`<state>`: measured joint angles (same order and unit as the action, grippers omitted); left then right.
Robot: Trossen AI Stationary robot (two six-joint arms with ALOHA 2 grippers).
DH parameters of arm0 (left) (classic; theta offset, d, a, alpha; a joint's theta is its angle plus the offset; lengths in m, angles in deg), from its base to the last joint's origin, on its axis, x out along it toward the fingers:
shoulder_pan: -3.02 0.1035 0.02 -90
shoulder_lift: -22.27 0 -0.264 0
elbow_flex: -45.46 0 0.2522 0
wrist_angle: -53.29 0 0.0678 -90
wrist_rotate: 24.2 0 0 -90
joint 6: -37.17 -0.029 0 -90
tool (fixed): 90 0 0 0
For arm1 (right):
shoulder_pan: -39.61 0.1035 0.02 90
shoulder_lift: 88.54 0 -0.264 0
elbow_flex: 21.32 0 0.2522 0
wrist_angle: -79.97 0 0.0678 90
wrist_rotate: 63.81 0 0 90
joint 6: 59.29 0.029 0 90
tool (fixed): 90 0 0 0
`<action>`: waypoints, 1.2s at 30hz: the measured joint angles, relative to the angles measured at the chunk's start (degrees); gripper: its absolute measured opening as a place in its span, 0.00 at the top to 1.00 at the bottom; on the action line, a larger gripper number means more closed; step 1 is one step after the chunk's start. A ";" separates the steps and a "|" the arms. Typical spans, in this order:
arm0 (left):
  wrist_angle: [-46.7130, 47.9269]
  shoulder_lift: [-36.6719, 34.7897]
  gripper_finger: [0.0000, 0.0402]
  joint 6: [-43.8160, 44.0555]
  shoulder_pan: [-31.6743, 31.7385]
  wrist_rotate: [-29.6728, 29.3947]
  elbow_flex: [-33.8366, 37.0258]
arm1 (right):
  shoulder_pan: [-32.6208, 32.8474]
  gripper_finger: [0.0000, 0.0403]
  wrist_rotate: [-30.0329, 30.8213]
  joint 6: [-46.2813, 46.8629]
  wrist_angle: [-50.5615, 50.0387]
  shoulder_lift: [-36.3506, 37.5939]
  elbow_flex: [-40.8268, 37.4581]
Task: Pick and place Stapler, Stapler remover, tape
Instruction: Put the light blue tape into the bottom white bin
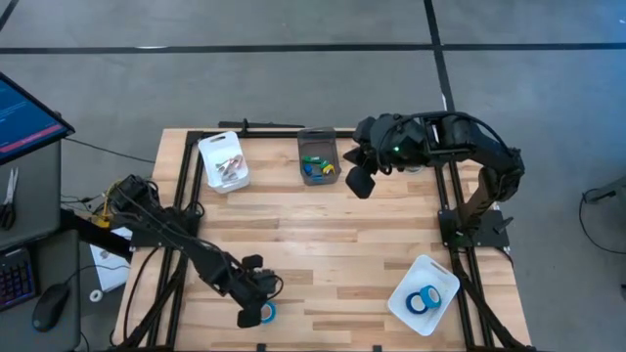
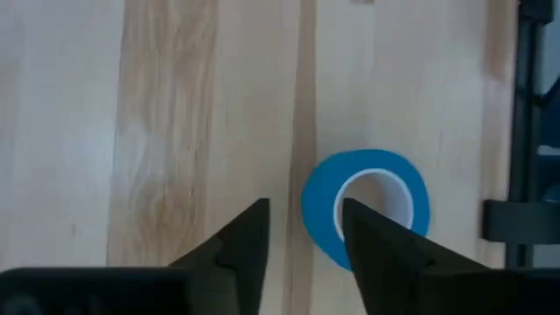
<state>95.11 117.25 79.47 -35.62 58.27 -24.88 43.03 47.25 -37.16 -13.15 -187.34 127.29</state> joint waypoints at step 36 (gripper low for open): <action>-5.17 1.79 0.96 -0.03 1.74 0.20 0.23 | -0.02 1.00 -2.50 -3.19 -0.40 0.99 0.07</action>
<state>89.94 119.04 79.44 -33.88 58.47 -24.65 43.01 44.75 -40.35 -13.55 -186.35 127.36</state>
